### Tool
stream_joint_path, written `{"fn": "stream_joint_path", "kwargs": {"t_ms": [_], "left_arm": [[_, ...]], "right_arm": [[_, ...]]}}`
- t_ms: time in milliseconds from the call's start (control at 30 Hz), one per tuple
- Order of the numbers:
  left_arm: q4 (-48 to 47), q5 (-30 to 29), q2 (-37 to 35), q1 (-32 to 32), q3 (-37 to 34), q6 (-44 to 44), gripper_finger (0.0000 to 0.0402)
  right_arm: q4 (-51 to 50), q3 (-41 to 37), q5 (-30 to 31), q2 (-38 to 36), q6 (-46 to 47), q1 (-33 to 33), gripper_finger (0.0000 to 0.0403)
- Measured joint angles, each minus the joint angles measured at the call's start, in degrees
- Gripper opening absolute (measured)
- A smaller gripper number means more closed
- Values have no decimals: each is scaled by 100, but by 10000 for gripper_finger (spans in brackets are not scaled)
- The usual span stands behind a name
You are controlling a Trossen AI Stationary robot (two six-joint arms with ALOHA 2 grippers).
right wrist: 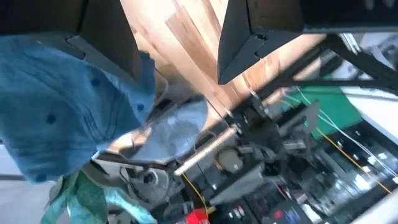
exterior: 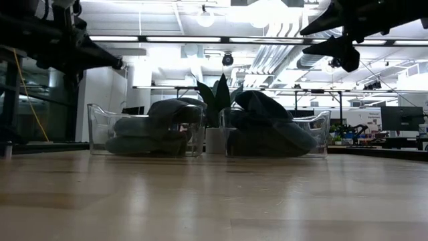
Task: Pick & Place hat
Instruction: Return to Home Position
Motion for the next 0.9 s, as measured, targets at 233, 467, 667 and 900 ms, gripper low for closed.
{"fn": "stream_joint_path", "kwargs": {"t_ms": [233,467,667,900], "left_arm": [[338,10,-903,0,-573,-101,1],[385,177,-1402,0,-826,-33,1],[1075,848,-1395,2,-1141,-18,1],[1049,1100,-1399,1,-1155,420,1]], "right_arm": [[111,-257,-90,-504,-20,-119,204],[373,-600,-27,-966,33,-118,204],[449,-776,-5,-1249,45,-117,204],[607,-1079,-20,-1500,84,-117,204]]}}
